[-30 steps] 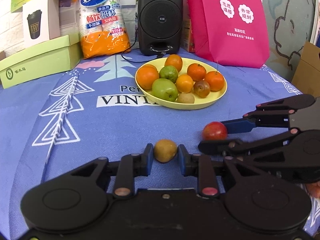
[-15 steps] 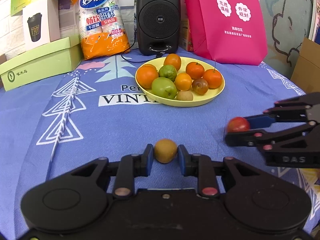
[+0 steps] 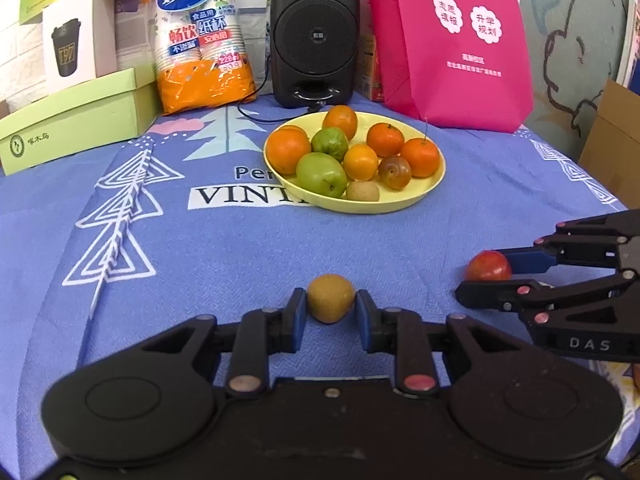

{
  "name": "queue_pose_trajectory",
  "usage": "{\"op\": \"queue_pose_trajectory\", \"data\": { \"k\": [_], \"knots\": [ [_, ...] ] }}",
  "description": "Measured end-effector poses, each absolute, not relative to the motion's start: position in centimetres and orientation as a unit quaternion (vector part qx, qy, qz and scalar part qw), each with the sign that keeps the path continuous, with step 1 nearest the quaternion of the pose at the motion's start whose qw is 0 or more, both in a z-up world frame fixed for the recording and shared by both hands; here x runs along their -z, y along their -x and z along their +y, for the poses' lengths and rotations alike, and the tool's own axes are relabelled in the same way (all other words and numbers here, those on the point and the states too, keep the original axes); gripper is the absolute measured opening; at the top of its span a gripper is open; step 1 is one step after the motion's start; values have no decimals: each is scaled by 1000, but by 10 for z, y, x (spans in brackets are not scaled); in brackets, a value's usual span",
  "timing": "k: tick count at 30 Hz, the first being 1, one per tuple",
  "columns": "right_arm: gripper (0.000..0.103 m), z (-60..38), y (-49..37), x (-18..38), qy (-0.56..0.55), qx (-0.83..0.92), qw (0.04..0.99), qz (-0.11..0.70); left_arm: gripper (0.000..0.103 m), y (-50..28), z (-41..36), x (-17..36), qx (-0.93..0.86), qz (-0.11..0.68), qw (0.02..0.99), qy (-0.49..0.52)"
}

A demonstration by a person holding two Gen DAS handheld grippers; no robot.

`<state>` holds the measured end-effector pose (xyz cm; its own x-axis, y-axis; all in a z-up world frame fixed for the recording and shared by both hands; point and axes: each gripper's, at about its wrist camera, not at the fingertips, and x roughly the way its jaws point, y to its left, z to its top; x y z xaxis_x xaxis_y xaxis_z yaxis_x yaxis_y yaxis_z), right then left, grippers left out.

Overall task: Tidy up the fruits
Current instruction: 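Place the kiwi on the plate with the left tool while the right tool places the plum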

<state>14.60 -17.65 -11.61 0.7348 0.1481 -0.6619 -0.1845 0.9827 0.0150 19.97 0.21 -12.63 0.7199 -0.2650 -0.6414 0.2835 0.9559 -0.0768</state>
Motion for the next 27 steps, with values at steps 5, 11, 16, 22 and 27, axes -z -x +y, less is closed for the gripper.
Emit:
{"op": "queue_pose_trajectory", "data": {
  "k": [5, 11, 16, 22, 27],
  "knots": [
    [30, -179, -143, 107, 29, -89, 934, 345, 25, -200, 3, 108, 156, 324, 933, -20],
    [30, -189, -152, 83, 41, -87, 942, 322, 25, -223, -5, 78, 168, 300, 938, -50],
    [30, -196, -174, 68, 62, -83, 945, 310, 26, -251, -18, 65, 174, 292, 938, -63],
    [30, -199, -223, 67, 71, -75, 945, 310, 26, -287, -27, 63, 162, 297, 939, -62],
    [30, -207, -276, 79, 70, -66, 937, 335, 26, -332, -34, 69, 156, 314, 934, -71]
  ]
}}
